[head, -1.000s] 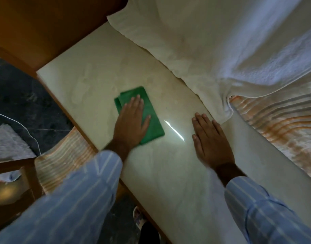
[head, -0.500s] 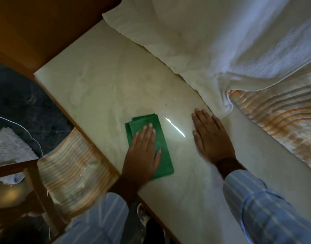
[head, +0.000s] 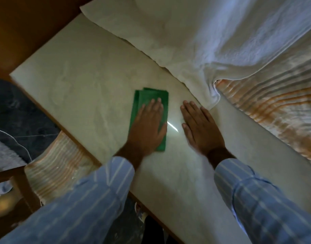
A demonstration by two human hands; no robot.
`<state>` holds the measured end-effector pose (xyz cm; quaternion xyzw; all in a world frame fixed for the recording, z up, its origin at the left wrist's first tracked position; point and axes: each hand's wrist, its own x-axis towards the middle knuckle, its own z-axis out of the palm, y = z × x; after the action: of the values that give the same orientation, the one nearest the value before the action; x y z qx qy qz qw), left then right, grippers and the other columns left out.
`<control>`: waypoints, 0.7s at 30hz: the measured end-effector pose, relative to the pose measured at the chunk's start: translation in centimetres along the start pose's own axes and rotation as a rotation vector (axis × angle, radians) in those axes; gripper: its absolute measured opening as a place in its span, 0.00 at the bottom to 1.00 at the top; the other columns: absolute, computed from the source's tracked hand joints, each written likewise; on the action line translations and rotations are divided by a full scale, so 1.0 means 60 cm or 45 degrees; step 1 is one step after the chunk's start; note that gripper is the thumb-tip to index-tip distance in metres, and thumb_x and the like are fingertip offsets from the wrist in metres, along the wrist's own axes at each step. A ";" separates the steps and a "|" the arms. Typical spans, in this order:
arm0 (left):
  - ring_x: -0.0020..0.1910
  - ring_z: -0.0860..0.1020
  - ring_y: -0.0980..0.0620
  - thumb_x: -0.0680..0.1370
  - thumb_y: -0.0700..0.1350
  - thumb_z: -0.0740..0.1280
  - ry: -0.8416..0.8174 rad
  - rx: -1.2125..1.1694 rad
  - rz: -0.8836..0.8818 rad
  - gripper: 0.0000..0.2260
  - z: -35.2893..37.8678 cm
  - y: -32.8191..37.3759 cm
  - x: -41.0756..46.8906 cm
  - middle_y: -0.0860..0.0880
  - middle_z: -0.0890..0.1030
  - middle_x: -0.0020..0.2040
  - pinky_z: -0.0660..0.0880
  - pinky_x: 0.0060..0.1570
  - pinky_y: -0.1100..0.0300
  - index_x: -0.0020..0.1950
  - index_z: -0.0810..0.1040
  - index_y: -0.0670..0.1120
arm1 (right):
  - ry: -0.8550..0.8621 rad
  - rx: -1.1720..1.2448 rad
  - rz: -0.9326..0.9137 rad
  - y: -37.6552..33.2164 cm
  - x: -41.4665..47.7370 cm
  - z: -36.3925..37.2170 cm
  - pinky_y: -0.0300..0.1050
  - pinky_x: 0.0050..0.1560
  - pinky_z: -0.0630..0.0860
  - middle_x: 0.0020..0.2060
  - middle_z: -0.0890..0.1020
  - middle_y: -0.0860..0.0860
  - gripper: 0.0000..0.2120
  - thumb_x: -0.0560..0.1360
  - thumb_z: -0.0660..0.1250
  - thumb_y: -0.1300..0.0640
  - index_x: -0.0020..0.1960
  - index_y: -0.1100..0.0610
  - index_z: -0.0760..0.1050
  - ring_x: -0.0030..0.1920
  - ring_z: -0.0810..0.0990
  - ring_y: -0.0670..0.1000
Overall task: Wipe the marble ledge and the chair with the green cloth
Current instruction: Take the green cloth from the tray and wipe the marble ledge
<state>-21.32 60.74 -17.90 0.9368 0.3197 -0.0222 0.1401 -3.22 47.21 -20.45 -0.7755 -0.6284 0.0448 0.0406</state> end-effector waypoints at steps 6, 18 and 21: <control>0.79 0.58 0.43 0.82 0.55 0.53 0.032 0.037 -0.090 0.30 0.003 -0.027 -0.022 0.41 0.60 0.80 0.56 0.77 0.45 0.79 0.60 0.38 | -0.038 -0.009 0.016 -0.001 0.002 -0.006 0.58 0.84 0.57 0.85 0.61 0.55 0.29 0.87 0.47 0.47 0.85 0.58 0.57 0.86 0.58 0.55; 0.78 0.61 0.43 0.82 0.54 0.55 -0.026 0.118 0.293 0.28 -0.017 -0.037 0.044 0.41 0.63 0.79 0.58 0.76 0.46 0.77 0.64 0.39 | -0.049 0.021 0.020 0.000 -0.001 -0.004 0.57 0.85 0.54 0.85 0.59 0.55 0.29 0.87 0.48 0.47 0.86 0.57 0.56 0.86 0.57 0.55; 0.78 0.60 0.42 0.83 0.54 0.53 0.048 0.139 -0.047 0.29 -0.029 -0.069 0.089 0.40 0.61 0.79 0.58 0.76 0.46 0.78 0.60 0.38 | -0.024 -0.002 0.007 -0.002 -0.002 -0.005 0.57 0.85 0.56 0.85 0.60 0.55 0.29 0.87 0.49 0.47 0.85 0.58 0.57 0.86 0.58 0.55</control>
<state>-19.68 67.51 -17.94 0.9372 0.3380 -0.0243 0.0825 -3.30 47.12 -20.16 -0.7768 -0.6267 0.0518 0.0341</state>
